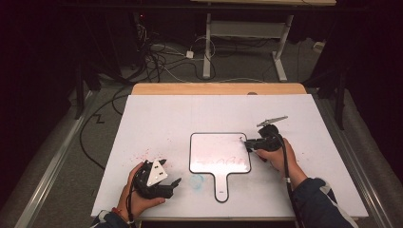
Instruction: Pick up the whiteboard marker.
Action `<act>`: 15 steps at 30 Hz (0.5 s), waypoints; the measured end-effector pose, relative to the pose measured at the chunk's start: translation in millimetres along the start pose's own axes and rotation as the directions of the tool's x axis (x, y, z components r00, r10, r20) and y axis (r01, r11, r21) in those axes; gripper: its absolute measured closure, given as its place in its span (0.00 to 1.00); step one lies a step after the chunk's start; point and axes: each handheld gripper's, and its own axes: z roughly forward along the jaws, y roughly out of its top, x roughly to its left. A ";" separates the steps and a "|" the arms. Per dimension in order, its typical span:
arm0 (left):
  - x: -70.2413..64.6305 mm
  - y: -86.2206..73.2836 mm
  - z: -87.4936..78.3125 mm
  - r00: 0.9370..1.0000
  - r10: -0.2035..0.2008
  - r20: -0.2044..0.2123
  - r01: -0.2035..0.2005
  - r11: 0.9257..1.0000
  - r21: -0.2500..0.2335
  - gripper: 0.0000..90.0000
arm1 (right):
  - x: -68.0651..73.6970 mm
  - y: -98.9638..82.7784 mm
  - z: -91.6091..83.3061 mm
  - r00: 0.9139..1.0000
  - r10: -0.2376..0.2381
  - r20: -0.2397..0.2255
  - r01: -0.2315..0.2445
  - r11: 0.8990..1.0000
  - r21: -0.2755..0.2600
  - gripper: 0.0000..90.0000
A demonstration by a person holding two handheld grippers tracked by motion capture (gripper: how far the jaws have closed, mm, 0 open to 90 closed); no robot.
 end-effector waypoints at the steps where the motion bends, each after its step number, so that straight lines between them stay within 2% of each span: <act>1: 0.0 0.5 0.0 1.000 -0.003 0.004 0.003 1.000 -0.003 0.21 | 2.3 0.9 -2.0 1.000 -0.011 0.008 0.011 1.000 -0.008 0.90; 4: 0.4 4.6 0.6 1.000 -0.026 0.016 0.026 0.999 -0.021 0.21 | 13.2 5.0 -13.0 0.999 -0.051 0.005 0.052 0.997 -0.060 0.90; 5: 0.8 9.3 1.1 0.999 -0.044 0.022 0.045 0.998 -0.040 0.21 | 22.4 8.0 -22.4 0.998 -0.070 0.002 0.070 0.992 -0.108 0.90; 6: 1.3 14.6 1.9 0.997 -0.060 0.042 0.062 0.996 -0.060 0.21 | 22.4 8.0 -22.4 0.998 -0.070 0.002 0.070 0.992 -0.108 0.90; 7: 1.0 21.0 2.8 0.996 -0.066 0.061 0.071 0.994 -0.081 0.23 | 32.8 10.7 -31.5 0.995 -0.097 -0.013 0.094 0.982 -0.163 0.90; 8: 0.0 28.2 4.1 0.995 -0.069 0.074 0.076 0.992 -0.101 0.23 | 38.4 11.8 -35.1 0.993 -0.115 -0.028 0.108 0.975 -0.195 0.90; 9: -3.2 43.6 8.3 0.988 -0.086 0.125 0.103 0.985 -0.139 0.24 | 44.5 12.5 -38.5 0.991 -0.125 -0.042 0.113 0.969 -0.221 0.91; 10: -3.2 43.6 8.3 0.988 -0.086 0.125 0.103 0.985 -0.139 0.24 | 51.0 13.0 -41.0 0.989 -0.139 -0.047 0.124 0.962 -0.244 0.91; 11: -8.5 60.3 15.0 0.981 -0.086 0.173 0.116 0.979 -0.169 0.26 | 57.5 13.0 -42.9 0.986 -0.154 -0.060 0.132 0.952 -0.274 0.91; 12: -12.0 69.2 19.7 0.978 -0.086 0.192 0.120 0.977 -0.175 0.27 | 64.2 12.9 -44.3 0.984 -0.165 -0.071 0.137 0.945 -0.298 0.91; 13: -12.0 69.2 19.7 0.978 -0.086 0.192 0.120 0.977 -0.175 0.27 | 70.7 13.0 -45.4 0.981 -0.177 -0.075 0.145 0.938 -0.316 0.91; 15: -18.0 83.2 28.5 0.969 -0.092 0.231 0.138 0.972 -0.190 0.29 | 80.4 12.6 -47.0 0.978 -0.191 -0.086 0.149 0.922 -0.357 0.91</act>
